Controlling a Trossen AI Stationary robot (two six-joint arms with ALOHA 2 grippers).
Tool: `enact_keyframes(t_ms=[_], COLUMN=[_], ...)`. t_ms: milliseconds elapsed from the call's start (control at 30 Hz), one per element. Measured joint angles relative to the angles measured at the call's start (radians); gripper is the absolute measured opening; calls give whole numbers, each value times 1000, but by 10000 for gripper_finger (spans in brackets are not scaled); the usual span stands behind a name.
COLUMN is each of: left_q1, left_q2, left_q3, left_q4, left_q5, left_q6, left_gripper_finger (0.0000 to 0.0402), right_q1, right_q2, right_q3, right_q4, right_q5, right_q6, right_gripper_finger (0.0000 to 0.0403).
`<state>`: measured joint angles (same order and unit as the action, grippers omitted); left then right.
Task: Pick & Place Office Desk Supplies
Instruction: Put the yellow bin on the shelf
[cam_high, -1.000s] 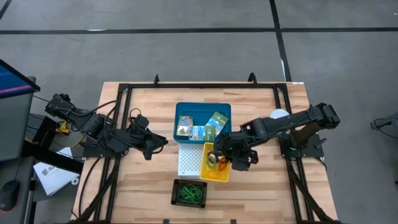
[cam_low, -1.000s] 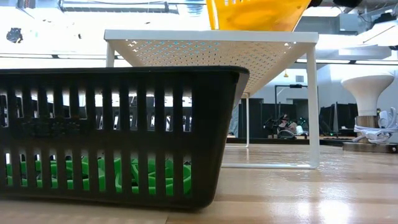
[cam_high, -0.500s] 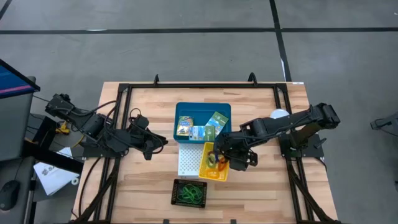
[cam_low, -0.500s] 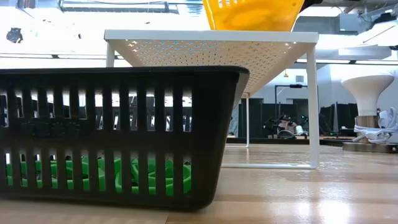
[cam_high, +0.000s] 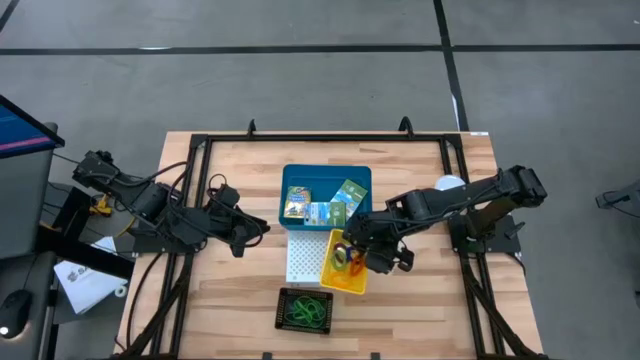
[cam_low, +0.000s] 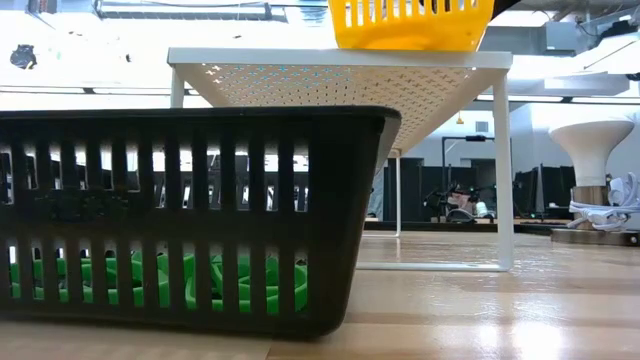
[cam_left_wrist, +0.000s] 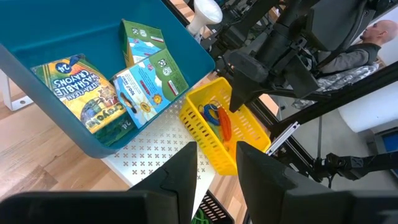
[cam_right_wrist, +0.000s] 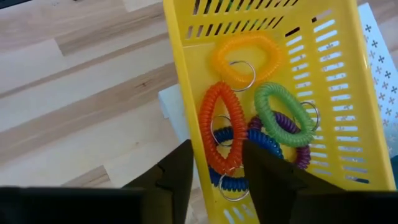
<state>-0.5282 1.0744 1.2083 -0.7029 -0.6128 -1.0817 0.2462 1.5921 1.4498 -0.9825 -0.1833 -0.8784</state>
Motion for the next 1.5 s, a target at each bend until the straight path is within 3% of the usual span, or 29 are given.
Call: enact_keyframes(t_ms=[333,1133,1500], left_q1=[0,0,-12], left_q2=[0,0,0], left_q3=[0,0,0], left_q4=[-5,-8,-8], left_q5=[0,0,0], left_q6=[3,3,3], left_gripper_finger=[106,106,106], right_q1=[-4,-40,-23], right_q2=[0,-1,-19], right_q3=[0,0,35], right_q4=[-9,-111,-112], right_q5=[55,190,192], right_q6=[-3,18,23], right_gripper_finger=[179,160,160])
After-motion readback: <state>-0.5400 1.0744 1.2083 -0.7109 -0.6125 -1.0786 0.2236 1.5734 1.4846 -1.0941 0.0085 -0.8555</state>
